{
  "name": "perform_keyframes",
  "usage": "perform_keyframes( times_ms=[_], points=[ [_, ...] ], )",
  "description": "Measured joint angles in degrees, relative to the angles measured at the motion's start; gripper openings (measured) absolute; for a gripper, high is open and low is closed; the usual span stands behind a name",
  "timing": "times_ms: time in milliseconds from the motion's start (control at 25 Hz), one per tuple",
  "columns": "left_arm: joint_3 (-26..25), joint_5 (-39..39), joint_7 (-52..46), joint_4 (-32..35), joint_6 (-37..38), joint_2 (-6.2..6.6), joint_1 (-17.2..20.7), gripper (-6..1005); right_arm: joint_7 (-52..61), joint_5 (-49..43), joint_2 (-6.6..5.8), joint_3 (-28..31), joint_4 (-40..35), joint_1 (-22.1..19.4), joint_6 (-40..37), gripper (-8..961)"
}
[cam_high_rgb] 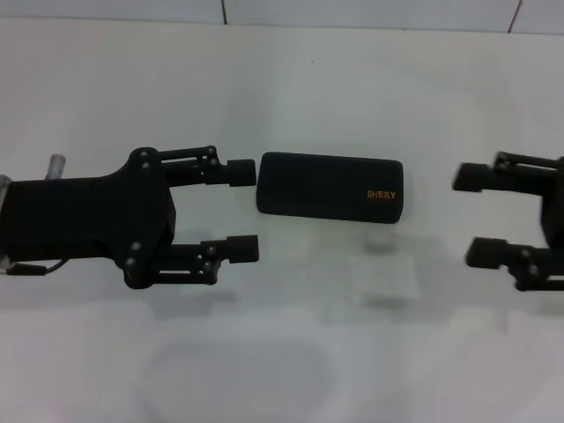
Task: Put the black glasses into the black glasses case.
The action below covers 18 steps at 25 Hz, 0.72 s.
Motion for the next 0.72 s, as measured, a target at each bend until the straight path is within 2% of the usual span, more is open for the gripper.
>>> perform_keyframes(
  times_ms=[320,720],
  points=[
    [0.0,0.5,0.3,-0.3,0.1,0.08,0.0,724,-1.6,0.1,0.23,-3.3,3.3,3.6,2.9,719],
    [0.0,0.5,0.4,-2.1,-0.1,-0.05,-0.3,724,-2.0,0.9,0.27,-3.9,4.8,4.5,3.1,719]
  ],
)
